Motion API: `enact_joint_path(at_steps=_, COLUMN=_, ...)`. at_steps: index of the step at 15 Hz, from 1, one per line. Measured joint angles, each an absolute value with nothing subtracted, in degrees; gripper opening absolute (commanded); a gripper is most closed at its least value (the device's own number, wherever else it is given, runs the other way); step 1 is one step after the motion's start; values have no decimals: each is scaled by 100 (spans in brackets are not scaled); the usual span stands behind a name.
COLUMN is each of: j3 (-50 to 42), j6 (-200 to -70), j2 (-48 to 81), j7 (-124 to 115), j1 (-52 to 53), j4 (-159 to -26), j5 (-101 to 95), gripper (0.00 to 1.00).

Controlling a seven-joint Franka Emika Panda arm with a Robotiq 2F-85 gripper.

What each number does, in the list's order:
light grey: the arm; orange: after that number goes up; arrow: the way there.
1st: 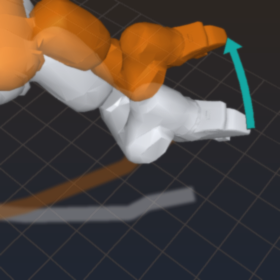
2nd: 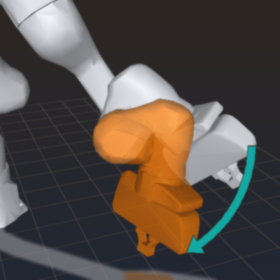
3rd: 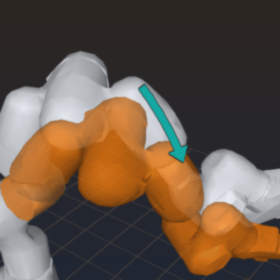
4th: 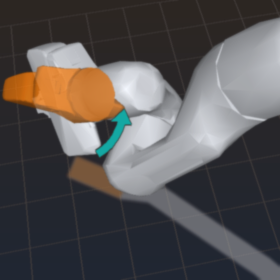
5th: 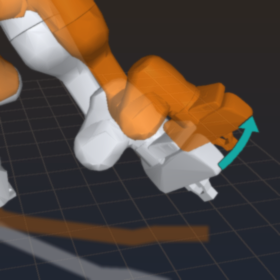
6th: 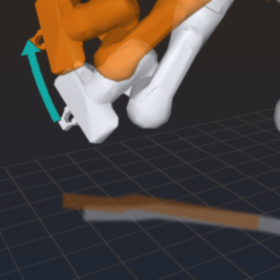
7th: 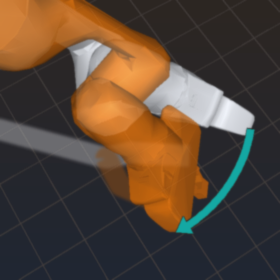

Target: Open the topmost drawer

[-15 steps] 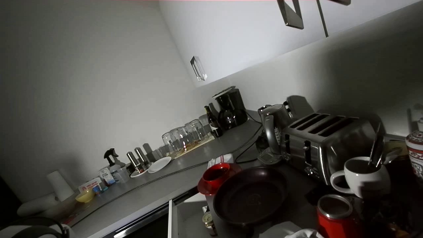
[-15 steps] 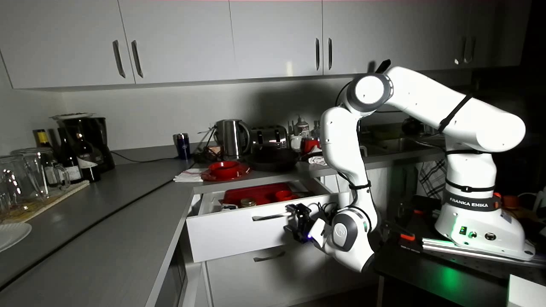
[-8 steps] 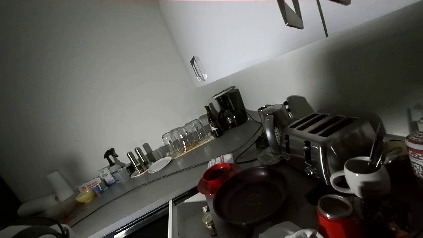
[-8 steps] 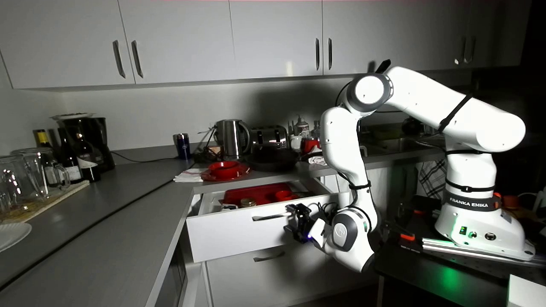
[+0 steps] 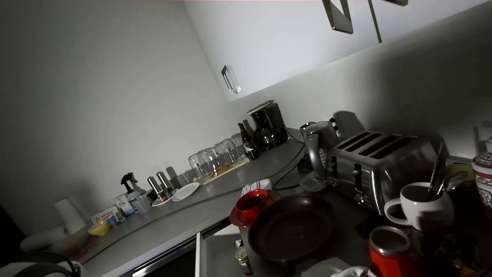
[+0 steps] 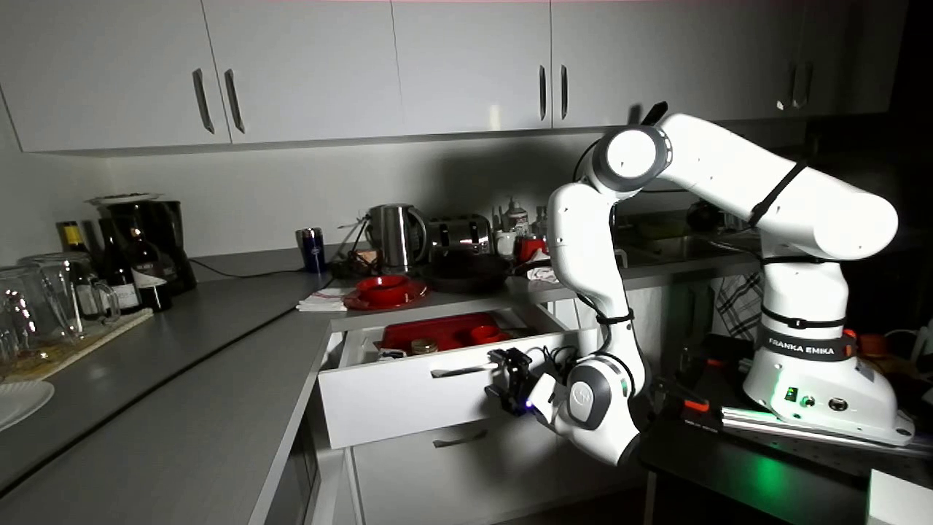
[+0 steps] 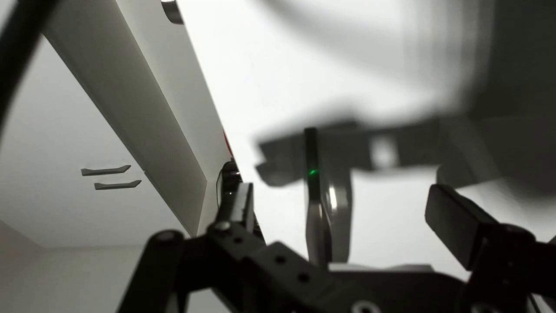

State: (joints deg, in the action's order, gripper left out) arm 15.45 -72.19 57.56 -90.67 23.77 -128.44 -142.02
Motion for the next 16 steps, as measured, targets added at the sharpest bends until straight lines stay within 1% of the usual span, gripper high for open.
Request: enact_joint_path(at_steps=16, j3=1570, j6=-7145, j2=5759, j7=-9052, j1=2385, j4=-12843, j5=-14224, gripper=100)
